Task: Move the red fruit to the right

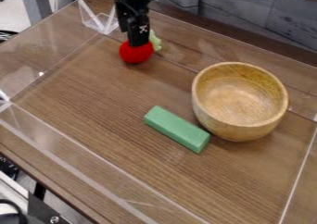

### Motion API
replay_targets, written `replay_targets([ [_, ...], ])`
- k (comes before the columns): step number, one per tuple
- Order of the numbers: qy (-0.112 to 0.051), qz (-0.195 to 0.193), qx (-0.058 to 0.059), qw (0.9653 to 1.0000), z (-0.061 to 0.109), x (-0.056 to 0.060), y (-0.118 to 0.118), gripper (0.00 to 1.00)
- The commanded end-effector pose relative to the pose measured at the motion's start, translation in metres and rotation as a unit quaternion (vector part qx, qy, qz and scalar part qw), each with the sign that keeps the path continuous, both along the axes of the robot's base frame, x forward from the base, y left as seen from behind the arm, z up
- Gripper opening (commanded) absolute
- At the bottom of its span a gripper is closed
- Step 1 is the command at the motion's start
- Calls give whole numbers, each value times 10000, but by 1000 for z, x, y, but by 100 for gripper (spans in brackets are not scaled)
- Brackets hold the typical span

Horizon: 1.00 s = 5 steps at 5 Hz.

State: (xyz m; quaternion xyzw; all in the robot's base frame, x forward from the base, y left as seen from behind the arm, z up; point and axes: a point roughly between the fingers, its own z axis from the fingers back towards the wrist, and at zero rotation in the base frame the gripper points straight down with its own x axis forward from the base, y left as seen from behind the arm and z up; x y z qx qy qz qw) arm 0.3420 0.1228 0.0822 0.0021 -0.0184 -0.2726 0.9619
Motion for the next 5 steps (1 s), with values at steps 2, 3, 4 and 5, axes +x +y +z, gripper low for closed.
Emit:
replay_targets([
  [2, -342, 25, 103, 9994, 21, 16, 16, 100],
  [3, -344, -110, 95, 9993, 7, 19, 13, 100],
  [4, -355, -241, 86, 9990, -4, 21, 8, 100],
  [5, -419, -275, 60, 9987, -1, 20, 1, 100],
])
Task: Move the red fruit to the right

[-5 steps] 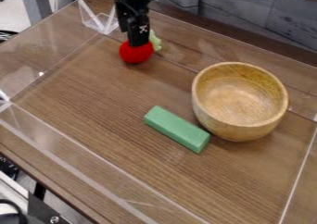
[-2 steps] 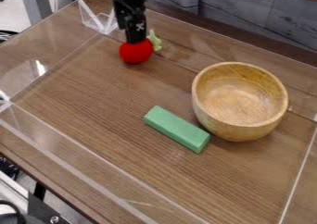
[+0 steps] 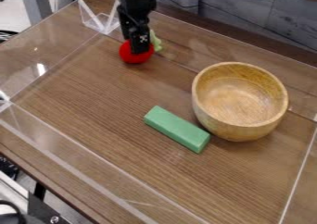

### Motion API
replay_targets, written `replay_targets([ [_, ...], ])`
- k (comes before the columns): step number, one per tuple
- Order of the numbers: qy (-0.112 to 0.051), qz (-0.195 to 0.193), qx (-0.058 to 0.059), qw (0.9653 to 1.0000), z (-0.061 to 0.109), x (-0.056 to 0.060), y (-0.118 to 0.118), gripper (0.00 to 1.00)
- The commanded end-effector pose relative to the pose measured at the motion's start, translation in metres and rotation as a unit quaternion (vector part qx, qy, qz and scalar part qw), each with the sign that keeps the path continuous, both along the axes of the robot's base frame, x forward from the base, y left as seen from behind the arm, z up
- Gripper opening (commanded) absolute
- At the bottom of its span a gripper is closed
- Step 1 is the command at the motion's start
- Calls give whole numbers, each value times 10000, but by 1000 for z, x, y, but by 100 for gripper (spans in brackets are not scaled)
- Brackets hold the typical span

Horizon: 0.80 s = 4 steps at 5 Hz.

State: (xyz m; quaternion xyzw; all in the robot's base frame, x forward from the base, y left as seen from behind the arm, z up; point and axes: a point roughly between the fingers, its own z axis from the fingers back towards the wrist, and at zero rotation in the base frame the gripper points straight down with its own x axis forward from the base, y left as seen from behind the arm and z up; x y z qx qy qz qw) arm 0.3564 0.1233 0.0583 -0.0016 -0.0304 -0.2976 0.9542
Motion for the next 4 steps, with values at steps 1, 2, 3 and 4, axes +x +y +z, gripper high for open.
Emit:
replay_targets([
  [1, -414, -6, 32, 9991, 30, 4, -5, 0],
  [2, -494, 32, -79, 9987, 34, 9, 2, 100],
  [3, -563, 91, -147, 9983, 35, 15, 8, 100],
  [4, -534, 375, -124, 9978, 24, 17, 16, 100],
])
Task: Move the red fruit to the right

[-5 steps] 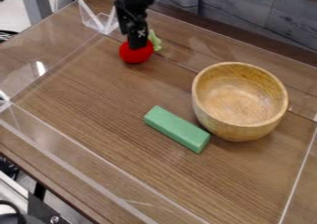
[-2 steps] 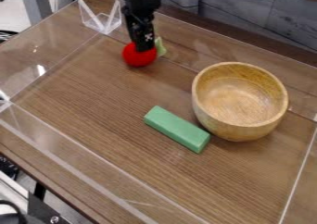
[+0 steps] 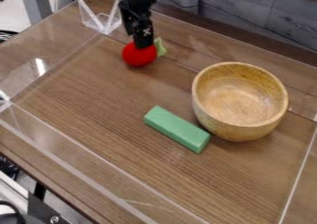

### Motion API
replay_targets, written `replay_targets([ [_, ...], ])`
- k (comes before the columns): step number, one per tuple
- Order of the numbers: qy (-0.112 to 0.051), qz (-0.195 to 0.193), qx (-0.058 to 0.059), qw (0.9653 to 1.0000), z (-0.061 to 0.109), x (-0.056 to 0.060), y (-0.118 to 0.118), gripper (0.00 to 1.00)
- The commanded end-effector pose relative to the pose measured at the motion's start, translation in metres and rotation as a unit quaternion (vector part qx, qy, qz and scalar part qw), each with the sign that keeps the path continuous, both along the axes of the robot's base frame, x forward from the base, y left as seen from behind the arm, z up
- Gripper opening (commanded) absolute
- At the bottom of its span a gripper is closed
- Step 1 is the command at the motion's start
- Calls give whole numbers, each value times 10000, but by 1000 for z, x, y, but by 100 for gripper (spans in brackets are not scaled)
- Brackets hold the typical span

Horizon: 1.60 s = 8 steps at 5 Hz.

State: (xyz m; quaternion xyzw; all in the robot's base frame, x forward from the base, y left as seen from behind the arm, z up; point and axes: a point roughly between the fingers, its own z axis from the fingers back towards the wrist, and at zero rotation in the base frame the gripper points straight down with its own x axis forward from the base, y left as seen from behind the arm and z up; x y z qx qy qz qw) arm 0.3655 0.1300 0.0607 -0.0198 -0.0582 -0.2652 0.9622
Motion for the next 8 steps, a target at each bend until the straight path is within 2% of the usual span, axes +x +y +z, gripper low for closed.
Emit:
replay_targets([
  [1, -316, 308, 177, 9989, 14, 9, 13, 100],
  [2, -215, 305, 178, 9991, 9, 5, 8, 100],
  [3, -115, 311, 179, 9993, -7, 2, 3, 100],
  [4, -47, 338, 189, 9992, -17, -1, -2, 0],
  [6, -355, 301, 171, 9988, 22, -10, -29, 0],
  [7, -500, 738, 167, 9959, 36, -9, -45, 0],
  [8, -573, 1156, 133, 9916, 41, -8, -63, 0],
])
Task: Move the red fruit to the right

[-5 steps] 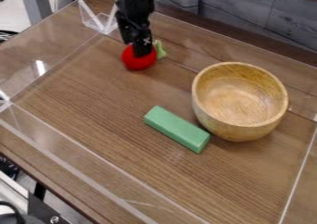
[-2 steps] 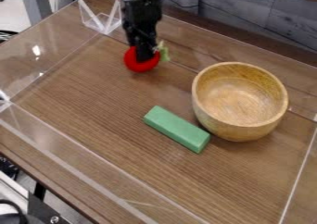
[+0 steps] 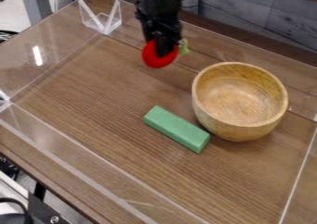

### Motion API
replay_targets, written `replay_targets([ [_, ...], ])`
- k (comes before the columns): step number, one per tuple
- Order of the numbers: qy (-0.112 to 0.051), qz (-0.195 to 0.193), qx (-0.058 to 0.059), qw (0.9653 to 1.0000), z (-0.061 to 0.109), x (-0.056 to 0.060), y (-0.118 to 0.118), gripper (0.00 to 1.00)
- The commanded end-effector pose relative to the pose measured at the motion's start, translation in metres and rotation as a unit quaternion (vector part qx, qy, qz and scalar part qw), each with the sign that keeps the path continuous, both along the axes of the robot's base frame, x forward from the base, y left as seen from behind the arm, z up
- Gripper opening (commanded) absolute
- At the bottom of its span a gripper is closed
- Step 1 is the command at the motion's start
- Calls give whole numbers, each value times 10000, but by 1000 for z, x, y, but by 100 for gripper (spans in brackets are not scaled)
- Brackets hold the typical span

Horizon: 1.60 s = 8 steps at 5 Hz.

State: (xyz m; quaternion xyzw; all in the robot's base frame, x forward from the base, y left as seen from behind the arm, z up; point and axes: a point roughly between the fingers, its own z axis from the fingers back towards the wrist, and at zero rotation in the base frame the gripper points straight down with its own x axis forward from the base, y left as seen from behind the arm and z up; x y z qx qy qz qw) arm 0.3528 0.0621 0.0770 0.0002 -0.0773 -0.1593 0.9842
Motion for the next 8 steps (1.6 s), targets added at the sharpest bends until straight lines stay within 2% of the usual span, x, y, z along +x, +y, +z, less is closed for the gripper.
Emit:
replay_targets([
  [1, -415, 81, 28, 9991, 28, 10, -25, 0],
  [2, -411, 100, -4, 9991, 22, 19, -58, 0],
  [3, -379, 360, 26, 9986, 15, 24, -48, 0],
  [5, -293, 702, 42, 9971, 7, 25, -28, 0],
  [8, -338, 1033, 35, 9941, 3, 20, -42, 0],
])
